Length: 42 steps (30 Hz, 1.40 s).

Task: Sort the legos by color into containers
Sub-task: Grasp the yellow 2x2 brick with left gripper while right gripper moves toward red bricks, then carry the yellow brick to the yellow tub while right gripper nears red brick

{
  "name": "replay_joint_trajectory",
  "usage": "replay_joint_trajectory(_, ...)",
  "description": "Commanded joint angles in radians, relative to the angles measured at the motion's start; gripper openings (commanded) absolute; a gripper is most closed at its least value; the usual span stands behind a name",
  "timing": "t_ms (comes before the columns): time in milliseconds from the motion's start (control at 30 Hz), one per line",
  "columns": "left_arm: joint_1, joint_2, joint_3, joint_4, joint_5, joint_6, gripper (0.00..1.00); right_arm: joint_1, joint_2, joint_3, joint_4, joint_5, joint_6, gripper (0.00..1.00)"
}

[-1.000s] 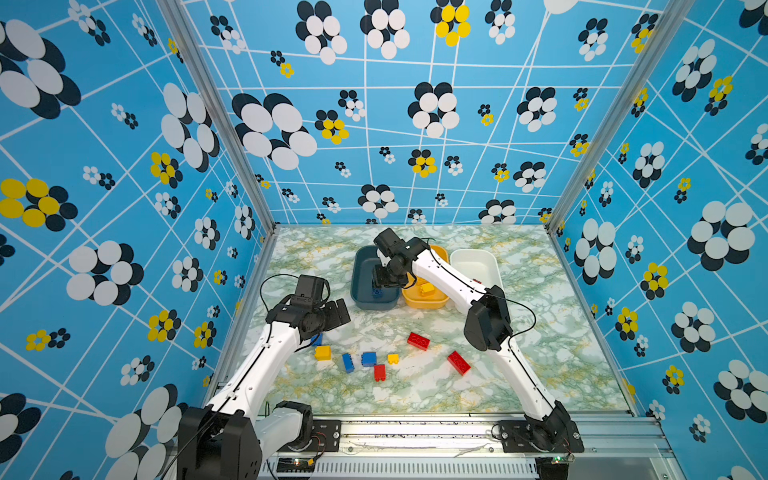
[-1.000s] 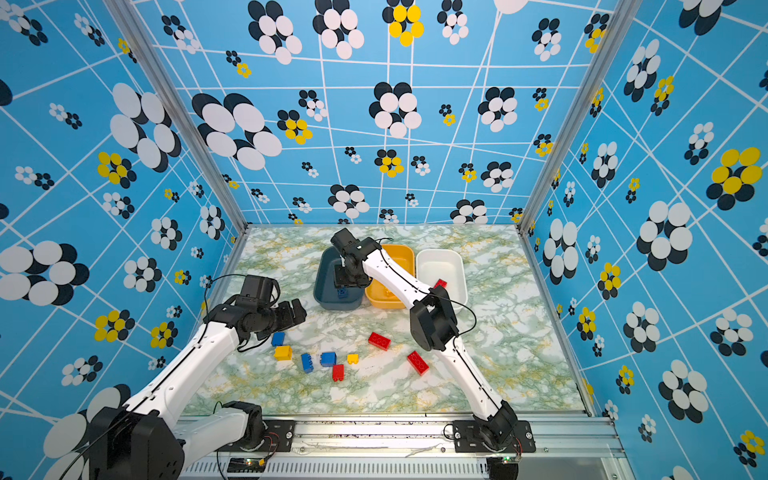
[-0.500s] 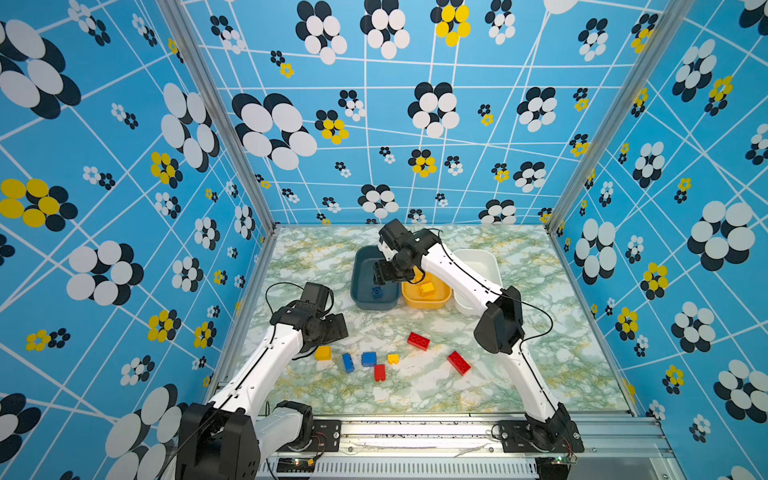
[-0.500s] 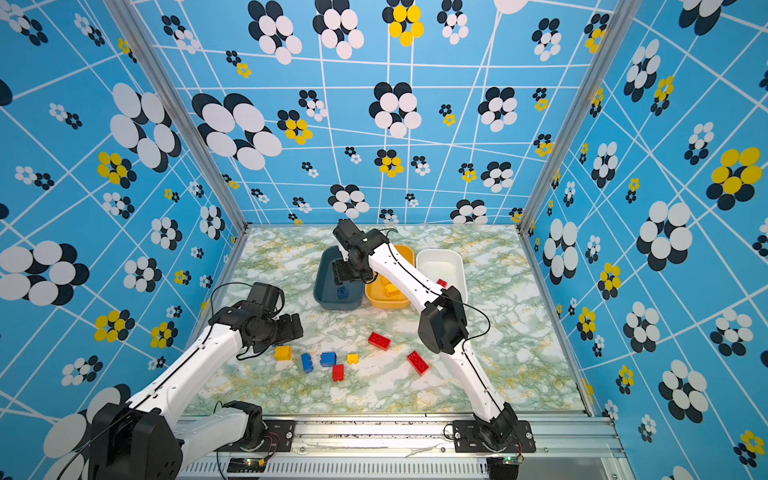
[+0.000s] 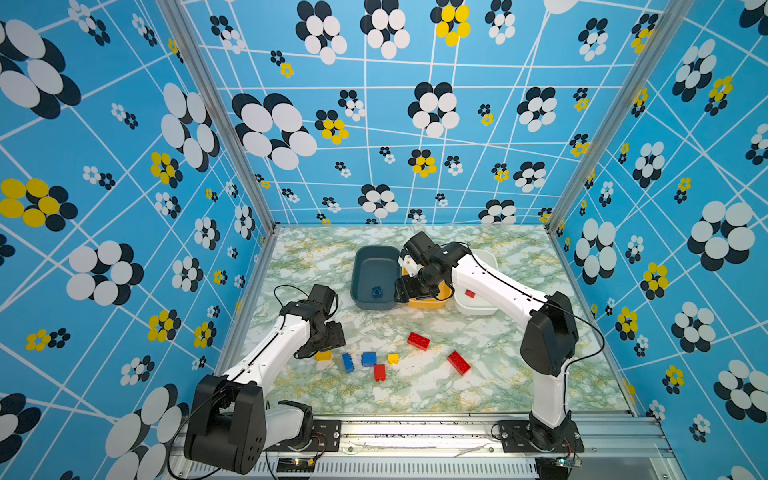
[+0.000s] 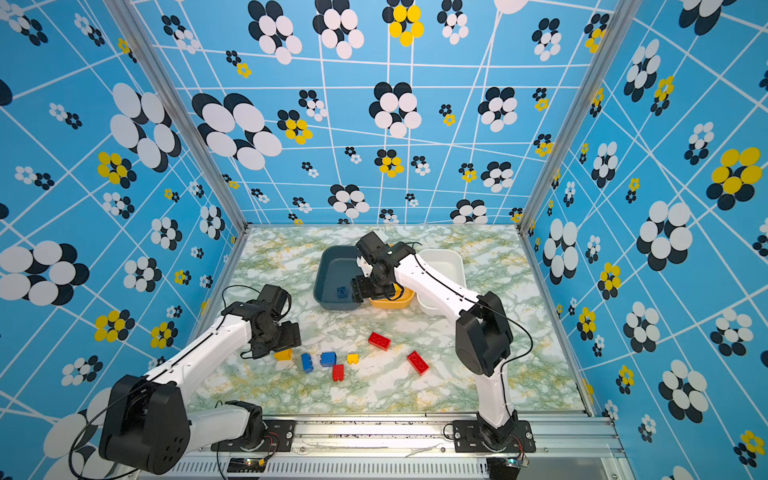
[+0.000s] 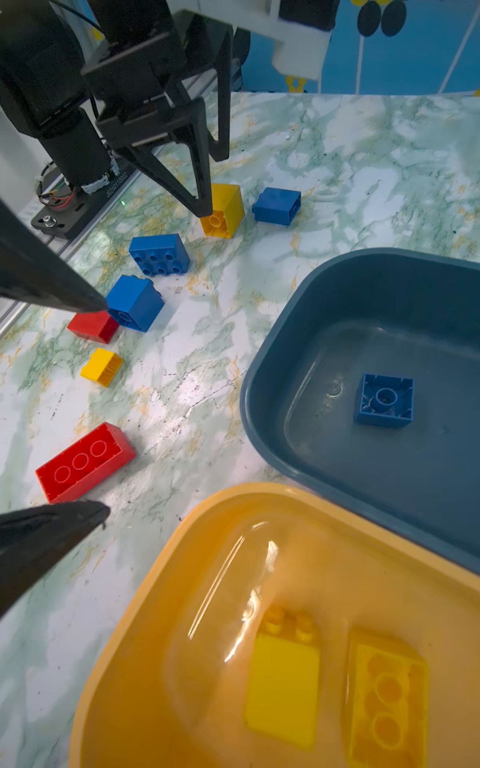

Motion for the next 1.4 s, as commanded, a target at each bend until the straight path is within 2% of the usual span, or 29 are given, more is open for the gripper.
replay_joint_trajectory(0,0.001,0.031,-0.008,0.002,-0.020,0.012,0.84,-0.016,-0.084,-0.093,0.092,-0.009,0.042,0.73)
replay_joint_trajectory(233,0.031,0.086,-0.027,0.055,-0.008,0.041,0.78,-0.038,-0.194,-0.259,0.150,0.007,0.092,0.73)
replay_joint_trajectory(700,0.040,0.148,-0.058,0.106,0.033,0.037,0.68,-0.050,-0.254,-0.354,0.191,0.035,0.137,0.73)
replay_joint_trajectory(1233,0.036,0.115,-0.060,0.122,0.063,0.037,0.44,-0.060,-0.293,-0.434,0.253,0.028,0.197,0.73)
replay_joint_trajectory(1267,0.033,0.106,-0.060,0.125,0.063,0.035,0.39,-0.061,-0.299,-0.446,0.257,0.027,0.203,0.75)
replay_joint_trajectory(1367,0.023,0.067,-0.058,0.125,0.059,0.034,0.36,-0.068,-0.326,-0.490,0.276,0.023,0.221,0.79)
